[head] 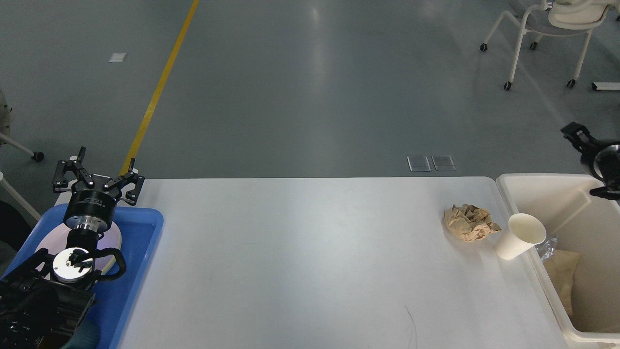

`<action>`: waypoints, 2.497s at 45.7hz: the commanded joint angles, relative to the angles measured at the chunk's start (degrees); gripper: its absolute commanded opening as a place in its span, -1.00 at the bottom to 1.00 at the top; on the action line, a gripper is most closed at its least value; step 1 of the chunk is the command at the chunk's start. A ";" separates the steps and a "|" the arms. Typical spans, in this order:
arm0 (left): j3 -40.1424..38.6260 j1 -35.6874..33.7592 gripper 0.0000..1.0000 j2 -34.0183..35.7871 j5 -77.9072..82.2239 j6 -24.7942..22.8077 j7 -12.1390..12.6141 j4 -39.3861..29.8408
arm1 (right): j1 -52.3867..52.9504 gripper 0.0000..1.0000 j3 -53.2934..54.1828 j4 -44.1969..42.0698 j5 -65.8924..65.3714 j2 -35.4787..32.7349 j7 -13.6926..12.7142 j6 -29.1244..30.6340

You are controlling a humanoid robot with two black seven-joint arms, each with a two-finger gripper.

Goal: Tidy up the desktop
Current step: 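Lift the silver foil bag with the right gripper into the bin, then swing the right gripper back over the table toward the paper cup, then lower the right gripper onto the white paper cup and grasp it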

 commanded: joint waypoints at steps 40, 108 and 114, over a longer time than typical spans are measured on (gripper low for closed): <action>0.00 0.00 0.94 0.00 0.00 0.00 0.00 0.01 | 40.99 1.00 -3.09 82.28 -29.20 4.05 -3.17 -1.74; 0.00 0.00 0.94 0.00 0.00 0.00 0.00 0.01 | 1.79 0.21 0.77 35.62 -29.99 -0.52 3.33 -7.19; 0.00 0.00 0.94 0.00 0.00 0.00 0.00 0.01 | 1.01 -0.27 0.78 35.71 -29.99 -0.09 3.33 -7.28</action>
